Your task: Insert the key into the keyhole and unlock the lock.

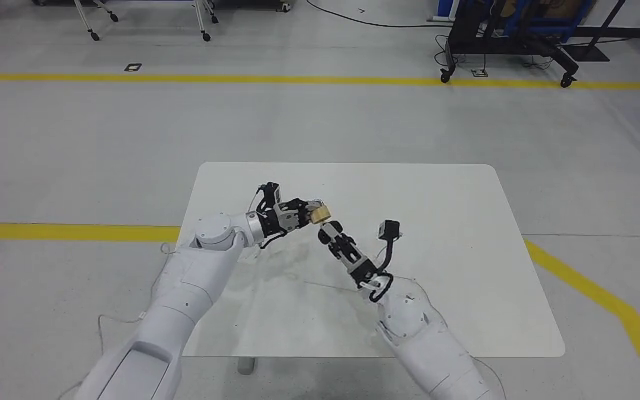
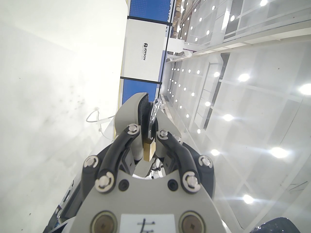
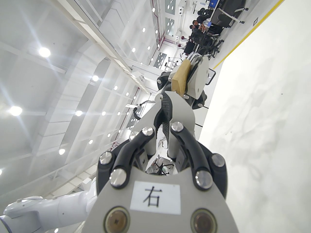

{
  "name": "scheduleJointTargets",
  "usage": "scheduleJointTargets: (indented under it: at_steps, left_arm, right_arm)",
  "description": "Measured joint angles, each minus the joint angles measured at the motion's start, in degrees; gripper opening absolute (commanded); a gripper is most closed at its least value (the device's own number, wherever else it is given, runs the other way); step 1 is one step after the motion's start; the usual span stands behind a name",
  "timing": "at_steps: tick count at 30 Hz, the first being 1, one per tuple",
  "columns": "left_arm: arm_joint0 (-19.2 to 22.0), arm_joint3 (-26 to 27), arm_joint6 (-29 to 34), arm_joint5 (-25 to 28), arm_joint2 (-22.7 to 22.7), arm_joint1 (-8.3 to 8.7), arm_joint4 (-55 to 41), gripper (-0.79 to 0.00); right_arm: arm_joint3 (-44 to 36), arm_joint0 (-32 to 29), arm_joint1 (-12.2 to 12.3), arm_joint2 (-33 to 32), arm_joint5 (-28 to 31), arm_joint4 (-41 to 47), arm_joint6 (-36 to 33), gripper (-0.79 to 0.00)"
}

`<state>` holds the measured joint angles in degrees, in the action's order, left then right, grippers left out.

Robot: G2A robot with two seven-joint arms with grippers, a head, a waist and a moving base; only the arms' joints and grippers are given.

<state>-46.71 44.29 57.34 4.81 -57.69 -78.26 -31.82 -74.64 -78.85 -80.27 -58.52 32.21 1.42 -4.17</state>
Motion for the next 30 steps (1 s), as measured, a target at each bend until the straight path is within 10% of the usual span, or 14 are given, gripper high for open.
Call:
scheduleJointTargets:
  at_steps: [6,11,30]
  left_arm:
    - [0.4,-0.7,0.6,0.5,0.1,-0.17,0.1,-0.785]
    - [0.5,-0.7,-1.1,2.5,-0.2,-0.20,0.9,-0.785]
    - [-2.7,5.2,-5.4,8.3,-2.1,0.76,5.8,-0.785]
  right_arm:
    - [1.4,1.0,-0.5,0.5,0.0,0.3,0.8,-0.785]
    - [0.5,0.0,-0.4,0.1,1.7,2.9,-1.2,-0.443]
    - [-0.7,-0.1,0.7,-4.1,-9.8,29.6,-23.2,-0.483]
